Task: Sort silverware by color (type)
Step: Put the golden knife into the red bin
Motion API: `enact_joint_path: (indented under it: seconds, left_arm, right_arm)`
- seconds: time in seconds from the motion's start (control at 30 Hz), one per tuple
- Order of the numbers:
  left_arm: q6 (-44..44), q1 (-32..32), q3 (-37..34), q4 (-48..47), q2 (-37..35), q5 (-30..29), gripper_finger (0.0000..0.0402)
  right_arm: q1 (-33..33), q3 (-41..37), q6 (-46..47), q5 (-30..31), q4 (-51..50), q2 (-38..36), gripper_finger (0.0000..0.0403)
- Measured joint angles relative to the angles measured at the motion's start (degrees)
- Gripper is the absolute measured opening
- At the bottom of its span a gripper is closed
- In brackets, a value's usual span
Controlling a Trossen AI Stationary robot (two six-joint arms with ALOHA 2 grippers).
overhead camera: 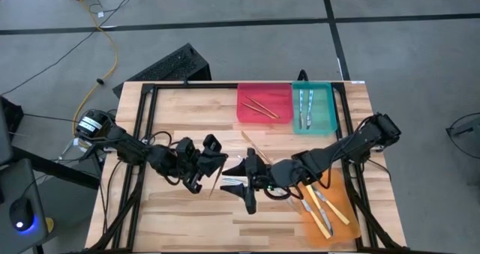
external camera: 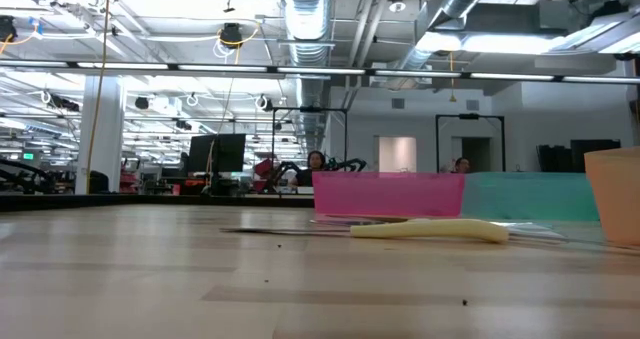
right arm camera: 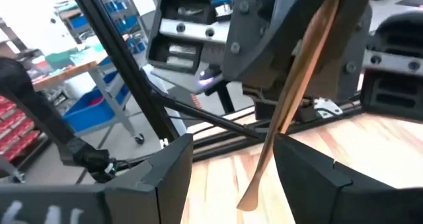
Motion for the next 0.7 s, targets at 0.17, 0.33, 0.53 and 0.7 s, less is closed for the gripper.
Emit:
enact_joint_path:
  seconds: [0.17,0.33,0.53,0.7]
  left_arm:
    - [-0.1,0.5,0.0,-0.1,0.0,1.2,0.0]
    - [-0.3,1.0,0.1,-0.3,0.0,2.9,0.0]
    - [-0.5,1.0,0.1,-0.4,0.0,7.4,0.0]
    - [-1.5,1.0,0.2,0.0,0.0,9.1,0.0]
  right_arm:
    - [-0.6,0.0,-0.2,-0.8,0.2,-0.1,0.0234]
    - [-0.6,0.0,-0.3,-0.8,-0.2,-0.1,0.0234]
    - [-0.6,0.0,-1.1,-1.2,-3.4,-0.3,0.0234]
    - [-0.7,0.0,-1.3,-1.2,-6.0,-0.6,0.0234]
